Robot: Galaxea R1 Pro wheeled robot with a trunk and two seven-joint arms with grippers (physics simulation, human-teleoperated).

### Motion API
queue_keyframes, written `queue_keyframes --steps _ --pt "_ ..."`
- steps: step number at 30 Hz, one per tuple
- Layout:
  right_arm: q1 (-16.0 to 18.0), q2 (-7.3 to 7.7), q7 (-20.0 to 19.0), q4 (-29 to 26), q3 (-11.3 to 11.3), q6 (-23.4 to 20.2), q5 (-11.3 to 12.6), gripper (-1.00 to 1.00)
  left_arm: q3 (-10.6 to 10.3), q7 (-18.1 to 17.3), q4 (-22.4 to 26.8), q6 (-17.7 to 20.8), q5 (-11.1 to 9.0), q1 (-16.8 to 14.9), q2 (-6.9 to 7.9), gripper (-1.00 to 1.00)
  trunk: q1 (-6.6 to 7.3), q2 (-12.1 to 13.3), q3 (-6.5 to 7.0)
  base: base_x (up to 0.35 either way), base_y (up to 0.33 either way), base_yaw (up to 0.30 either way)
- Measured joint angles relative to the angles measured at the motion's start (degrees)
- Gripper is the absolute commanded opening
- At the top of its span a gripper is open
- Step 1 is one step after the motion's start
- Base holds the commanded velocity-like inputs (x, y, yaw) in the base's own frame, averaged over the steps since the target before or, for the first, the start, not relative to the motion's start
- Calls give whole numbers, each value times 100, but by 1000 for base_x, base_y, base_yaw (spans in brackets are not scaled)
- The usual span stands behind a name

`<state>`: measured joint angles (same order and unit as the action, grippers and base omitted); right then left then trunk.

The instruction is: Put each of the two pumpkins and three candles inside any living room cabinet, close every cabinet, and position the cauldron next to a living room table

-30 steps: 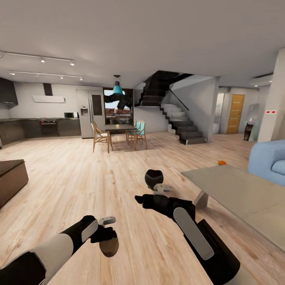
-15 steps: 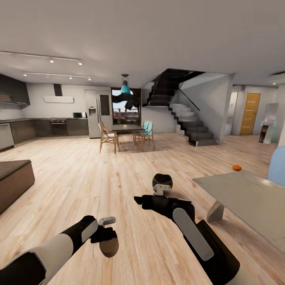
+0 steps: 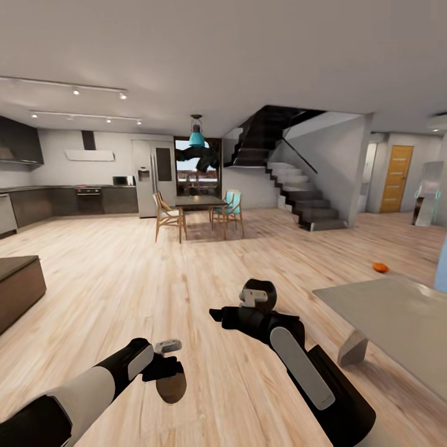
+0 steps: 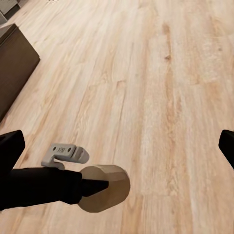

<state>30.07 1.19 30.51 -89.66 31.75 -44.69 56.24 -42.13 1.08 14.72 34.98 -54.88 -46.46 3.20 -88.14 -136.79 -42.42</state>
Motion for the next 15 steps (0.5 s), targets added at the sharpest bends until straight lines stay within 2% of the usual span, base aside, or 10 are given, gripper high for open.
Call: queue_keyframes --steps 6,15 --pt "0 -2 0 0 5 5 0 100 0 0 1 0 1 0 -2 -100 0 0 7 336 97 141" --pt "1 -2 0 0 12 5 -1 100 0 7 1 -85 1 0 -2 -100 0 0 27 336 86 266"
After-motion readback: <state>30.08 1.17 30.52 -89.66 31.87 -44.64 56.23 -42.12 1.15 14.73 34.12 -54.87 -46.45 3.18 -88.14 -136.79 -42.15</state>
